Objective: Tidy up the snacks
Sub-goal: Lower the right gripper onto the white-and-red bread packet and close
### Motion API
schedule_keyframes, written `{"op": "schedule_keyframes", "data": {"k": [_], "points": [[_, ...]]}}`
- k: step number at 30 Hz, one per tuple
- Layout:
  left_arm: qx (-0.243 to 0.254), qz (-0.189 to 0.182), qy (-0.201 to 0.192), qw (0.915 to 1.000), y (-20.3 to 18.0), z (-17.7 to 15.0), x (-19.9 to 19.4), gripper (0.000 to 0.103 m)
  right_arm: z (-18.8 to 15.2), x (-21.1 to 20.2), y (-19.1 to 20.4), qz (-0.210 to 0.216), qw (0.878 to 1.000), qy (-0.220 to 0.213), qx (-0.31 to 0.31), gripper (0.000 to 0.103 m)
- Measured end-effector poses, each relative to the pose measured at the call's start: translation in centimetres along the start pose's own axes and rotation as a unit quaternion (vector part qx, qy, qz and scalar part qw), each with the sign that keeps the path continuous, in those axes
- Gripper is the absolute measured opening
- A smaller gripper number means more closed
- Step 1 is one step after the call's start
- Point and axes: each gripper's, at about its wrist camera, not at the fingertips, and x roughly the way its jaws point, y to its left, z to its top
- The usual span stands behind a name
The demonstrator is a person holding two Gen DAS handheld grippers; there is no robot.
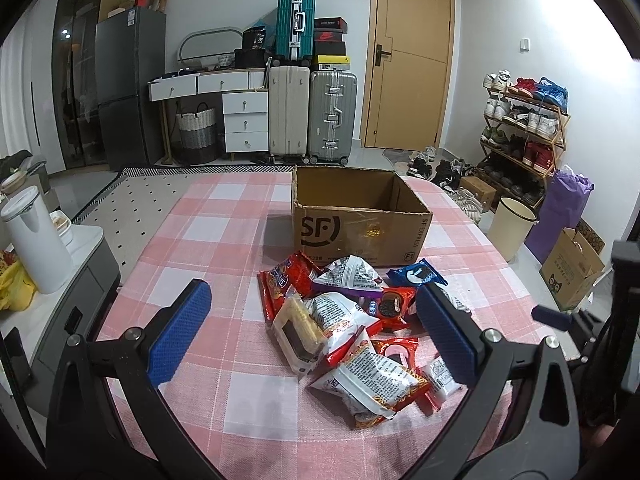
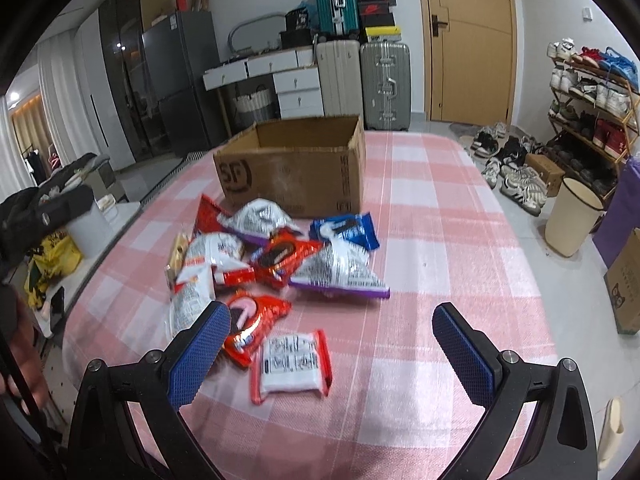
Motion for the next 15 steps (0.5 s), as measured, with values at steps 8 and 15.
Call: {"op": "schedule_keyframes", "data": {"k": [8, 15], "points": [[-0.002, 0.001, 0.003, 1.0, 0.3, -0.2, 0.5, 0.102, -1.6, 2.5, 0.2, 0.014, 0.999, 0.037, -0.009, 0.103], [-0.013, 0.002, 0.013, 0.9998, 1.2, -0.5, 2.0, 0.102, -2.6, 4.5, 0.8, 0.023, 0.997, 0.064, -0.022, 0.103]]}}
